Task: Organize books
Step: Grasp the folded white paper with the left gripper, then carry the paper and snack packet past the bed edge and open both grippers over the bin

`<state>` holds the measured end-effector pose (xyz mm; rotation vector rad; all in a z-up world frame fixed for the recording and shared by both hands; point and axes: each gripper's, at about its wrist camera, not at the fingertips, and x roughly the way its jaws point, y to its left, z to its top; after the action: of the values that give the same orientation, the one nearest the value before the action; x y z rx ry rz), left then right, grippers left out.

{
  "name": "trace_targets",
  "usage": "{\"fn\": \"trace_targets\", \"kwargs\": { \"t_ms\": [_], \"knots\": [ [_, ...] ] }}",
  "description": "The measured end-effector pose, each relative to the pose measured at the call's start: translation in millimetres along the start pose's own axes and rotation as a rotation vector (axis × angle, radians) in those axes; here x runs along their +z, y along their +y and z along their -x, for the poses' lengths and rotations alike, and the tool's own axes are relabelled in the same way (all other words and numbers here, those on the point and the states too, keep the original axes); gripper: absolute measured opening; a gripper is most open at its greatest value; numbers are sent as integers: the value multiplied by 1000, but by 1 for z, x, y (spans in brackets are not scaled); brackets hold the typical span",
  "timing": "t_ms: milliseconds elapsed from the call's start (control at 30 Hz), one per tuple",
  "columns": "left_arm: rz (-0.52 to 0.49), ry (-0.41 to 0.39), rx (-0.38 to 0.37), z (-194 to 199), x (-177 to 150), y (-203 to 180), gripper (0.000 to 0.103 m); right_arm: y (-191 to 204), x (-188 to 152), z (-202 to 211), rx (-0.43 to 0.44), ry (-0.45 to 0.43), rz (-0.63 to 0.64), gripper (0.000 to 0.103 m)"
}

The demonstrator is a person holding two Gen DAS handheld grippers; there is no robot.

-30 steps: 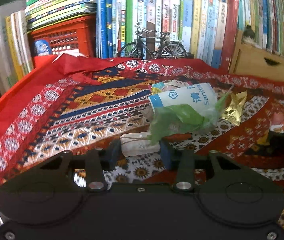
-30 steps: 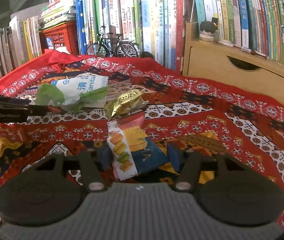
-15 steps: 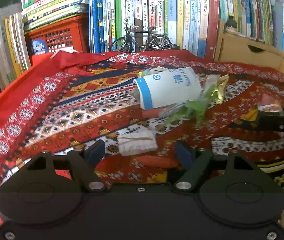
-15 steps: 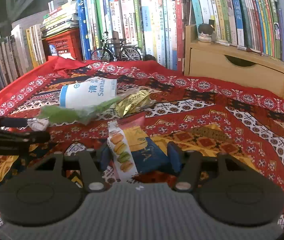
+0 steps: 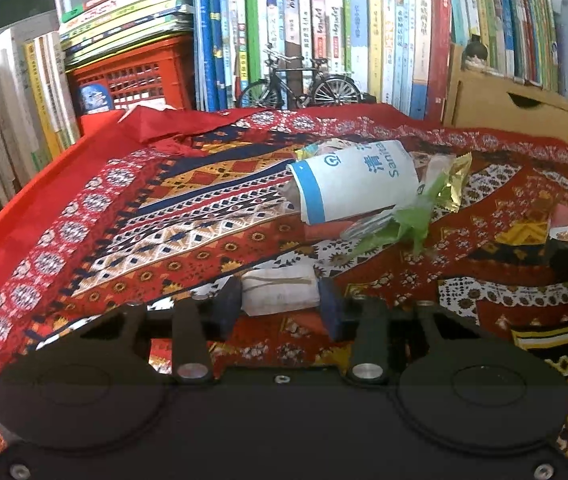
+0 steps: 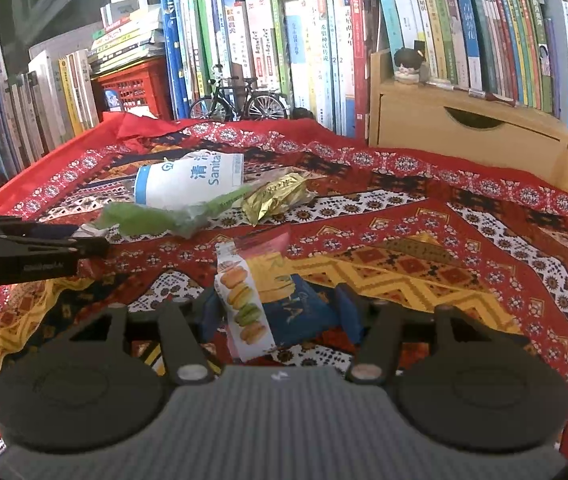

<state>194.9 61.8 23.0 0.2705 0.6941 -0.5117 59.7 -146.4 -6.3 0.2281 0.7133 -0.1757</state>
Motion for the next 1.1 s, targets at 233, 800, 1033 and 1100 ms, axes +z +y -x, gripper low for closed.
{"fn": "trace_targets", "kwargs": {
  "t_ms": [233, 800, 1033, 1100],
  "knots": [
    [13, -9, 26, 30, -6, 7, 40, 10, 2, 14, 10, -14, -9, 63],
    [65, -6, -53, 112, -47, 14, 40, 64, -35, 69, 28, 29, -5, 63],
    [26, -37, -69, 143, -61, 30, 40, 90, -53, 91, 16, 33, -4, 63],
    [12, -42, -74, 152, -65, 35, 40, 97, -56, 98, 12, 25, -2, 63]
  ]
}}
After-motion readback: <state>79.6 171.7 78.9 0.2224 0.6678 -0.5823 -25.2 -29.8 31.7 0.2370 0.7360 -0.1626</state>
